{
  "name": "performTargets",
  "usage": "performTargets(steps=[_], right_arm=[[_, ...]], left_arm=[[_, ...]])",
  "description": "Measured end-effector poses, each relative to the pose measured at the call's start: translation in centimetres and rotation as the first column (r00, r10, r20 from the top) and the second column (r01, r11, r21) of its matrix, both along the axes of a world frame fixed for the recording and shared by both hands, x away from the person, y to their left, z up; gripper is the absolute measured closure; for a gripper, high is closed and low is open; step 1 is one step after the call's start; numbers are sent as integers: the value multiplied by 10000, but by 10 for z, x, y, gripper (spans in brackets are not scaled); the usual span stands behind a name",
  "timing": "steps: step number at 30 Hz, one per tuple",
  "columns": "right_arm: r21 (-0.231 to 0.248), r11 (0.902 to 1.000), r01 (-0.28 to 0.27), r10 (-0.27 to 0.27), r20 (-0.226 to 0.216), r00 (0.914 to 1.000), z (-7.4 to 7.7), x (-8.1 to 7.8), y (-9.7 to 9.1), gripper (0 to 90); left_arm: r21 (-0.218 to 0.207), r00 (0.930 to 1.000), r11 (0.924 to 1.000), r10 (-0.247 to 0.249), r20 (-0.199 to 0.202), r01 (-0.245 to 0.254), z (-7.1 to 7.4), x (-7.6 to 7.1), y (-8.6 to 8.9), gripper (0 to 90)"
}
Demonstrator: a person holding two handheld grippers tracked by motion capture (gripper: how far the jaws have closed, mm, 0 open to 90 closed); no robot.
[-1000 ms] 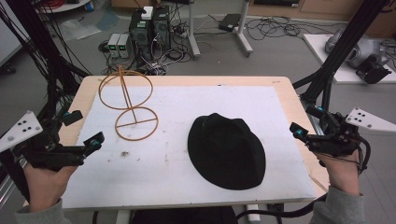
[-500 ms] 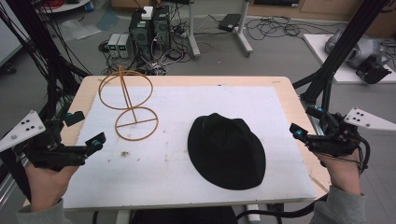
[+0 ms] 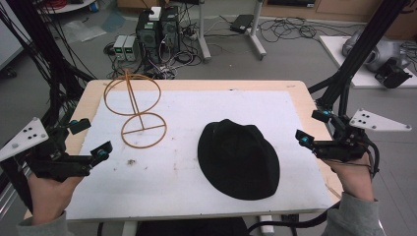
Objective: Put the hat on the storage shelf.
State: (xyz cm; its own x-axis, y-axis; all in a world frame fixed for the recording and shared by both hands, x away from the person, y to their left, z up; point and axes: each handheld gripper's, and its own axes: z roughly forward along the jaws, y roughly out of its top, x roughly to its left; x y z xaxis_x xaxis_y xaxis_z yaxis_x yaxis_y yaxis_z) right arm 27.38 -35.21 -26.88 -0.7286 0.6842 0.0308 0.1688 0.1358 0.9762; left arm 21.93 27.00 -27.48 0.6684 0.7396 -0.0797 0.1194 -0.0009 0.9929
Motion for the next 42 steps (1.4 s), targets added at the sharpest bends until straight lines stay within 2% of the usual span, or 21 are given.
performTargets(steps=[5,10,16,24,27,28,29,33,38,42], right_arm=[[-566,9959,-712,708,-99,9974,3,11,16,89],[-923,9895,-1115,1093,-284,9936,6,22,32,90],[-1460,9727,-1805,1746,-523,9833,4,35,54,90],[-1664,9614,-2193,2066,-904,9742,-7,54,75,89],[-1898,9497,-2491,2305,-1146,9663,-16,63,86,90],[-1898,9497,-2491,2305,-1146,9663,-16,63,86,90],[-2054,9424,-2638,2413,-1282,9619,-20,67,91,90],[-2187,9355,-2776,2496,-1474,9571,-28,73,99,90],[-2203,9319,-2880,2572,-1584,9533,-36,79,104,90],[-2100,9355,-2840,2509,-1707,9528,-43,83,106,90]], left_arm=[[68,9999,9999,117,-34,-117,-1,-2,1,17],[130,9998,9998,181,-125,-179,-3,-5,1,17],[199,9994,9994,283,-181,-280,-4,-10,4,17],[334,9989,9987,382,-277,-373,-6,-16,6,17],[348,9983,9982,489,-321,-478,-7,-19,8,18],[348,9983,9982,489,-321,-478,-7,-19,8,17],[402,9980,9979,520,-347,-506,-8,-20,9,17],[438,9977,9976,547,-395,-530,-8,-22,10,17],[469,9973,9973,588,-430,-568,-9,-24,10,17],[493,9969,9969,631,-461,-608,-10,-25,11,17]])
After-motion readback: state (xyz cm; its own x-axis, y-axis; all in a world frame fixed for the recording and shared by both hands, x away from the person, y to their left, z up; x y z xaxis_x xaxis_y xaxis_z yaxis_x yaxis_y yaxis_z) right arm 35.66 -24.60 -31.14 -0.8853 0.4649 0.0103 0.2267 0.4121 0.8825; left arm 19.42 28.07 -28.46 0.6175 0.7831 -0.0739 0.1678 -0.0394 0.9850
